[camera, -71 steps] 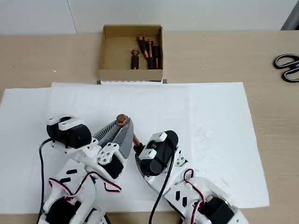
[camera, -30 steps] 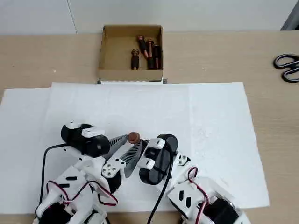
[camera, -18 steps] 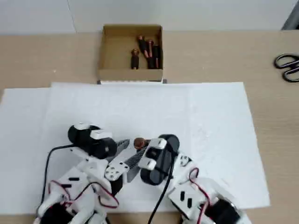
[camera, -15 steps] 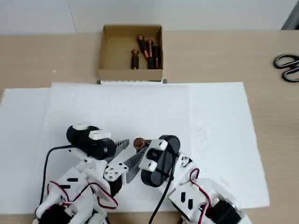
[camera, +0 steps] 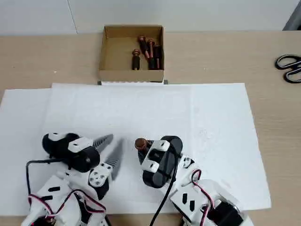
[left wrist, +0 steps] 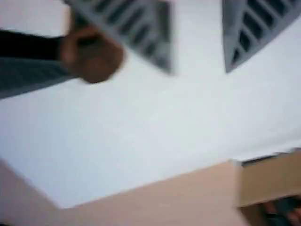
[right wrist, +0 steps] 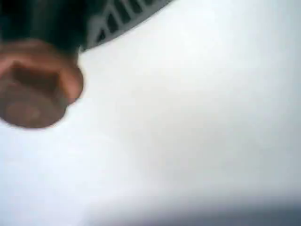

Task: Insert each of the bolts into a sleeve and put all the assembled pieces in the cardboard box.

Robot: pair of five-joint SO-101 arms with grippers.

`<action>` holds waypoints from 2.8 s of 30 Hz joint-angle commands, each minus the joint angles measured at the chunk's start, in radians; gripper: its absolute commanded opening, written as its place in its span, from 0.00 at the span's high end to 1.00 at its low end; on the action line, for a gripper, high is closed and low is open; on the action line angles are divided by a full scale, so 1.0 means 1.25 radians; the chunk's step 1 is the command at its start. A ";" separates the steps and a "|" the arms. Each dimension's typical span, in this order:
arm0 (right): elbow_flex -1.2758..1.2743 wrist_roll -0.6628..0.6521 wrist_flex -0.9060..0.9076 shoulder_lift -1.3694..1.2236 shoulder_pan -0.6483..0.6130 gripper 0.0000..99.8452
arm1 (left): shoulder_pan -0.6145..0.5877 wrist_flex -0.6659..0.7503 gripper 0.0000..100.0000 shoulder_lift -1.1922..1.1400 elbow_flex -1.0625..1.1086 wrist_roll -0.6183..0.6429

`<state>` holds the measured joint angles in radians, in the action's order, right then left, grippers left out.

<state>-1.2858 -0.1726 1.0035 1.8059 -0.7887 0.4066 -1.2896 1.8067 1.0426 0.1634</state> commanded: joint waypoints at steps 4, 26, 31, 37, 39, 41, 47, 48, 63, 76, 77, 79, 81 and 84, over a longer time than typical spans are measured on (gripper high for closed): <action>0.032 -0.001 -0.006 0.004 0.082 1.00 | -0.203 0.054 0.99 0.005 0.046 -0.126; -0.149 0.108 -0.290 -0.036 0.306 1.00 | -0.398 0.334 0.99 0.002 0.510 -0.156; -0.048 0.108 -0.434 -0.253 0.307 1.00 | -0.396 0.322 0.99 0.005 0.510 -0.156; 0.236 0.114 -0.586 -0.715 0.322 1.00 | -0.398 0.322 0.99 0.005 0.510 -0.156; 0.360 0.114 -0.627 -0.871 0.337 1.00 | -0.398 0.323 0.99 0.005 0.510 -0.156; 0.487 0.114 -0.654 -1.016 0.348 1.00 | -0.398 0.323 0.99 0.005 0.510 -0.156; 0.843 0.114 -0.719 -1.380 0.347 1.00 | -0.401 0.323 0.99 0.005 0.510 -0.155; 0.896 0.113 -0.732 -1.433 0.347 1.00 | -0.400 0.323 0.99 0.005 0.510 -0.155; 1.385 0.064 -0.743 -1.995 0.337 1.00 | -0.401 0.322 0.99 0.005 0.510 -0.153; 1.388 -0.010 -0.606 -2.042 0.330 0.93 | -0.399 0.322 0.99 0.005 0.510 -0.155; 1.388 -0.010 -0.589 -2.039 0.331 0.89 | -0.399 0.322 0.99 0.005 0.510 -0.155; 1.390 -0.011 -0.569 -2.039 0.333 0.82 | -0.399 0.322 0.99 0.005 0.510 -0.155; 1.390 -0.012 -0.563 -2.039 0.333 0.78 | -0.399 0.322 0.99 0.005 0.510 -0.155; 1.390 -0.026 -0.563 -2.038 0.332 0.78 | -0.399 0.322 0.99 0.005 0.510 -0.155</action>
<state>0.4035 -0.1803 0.2961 -0.7764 -0.3744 -0.0905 -0.8830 1.8052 1.6840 -0.0345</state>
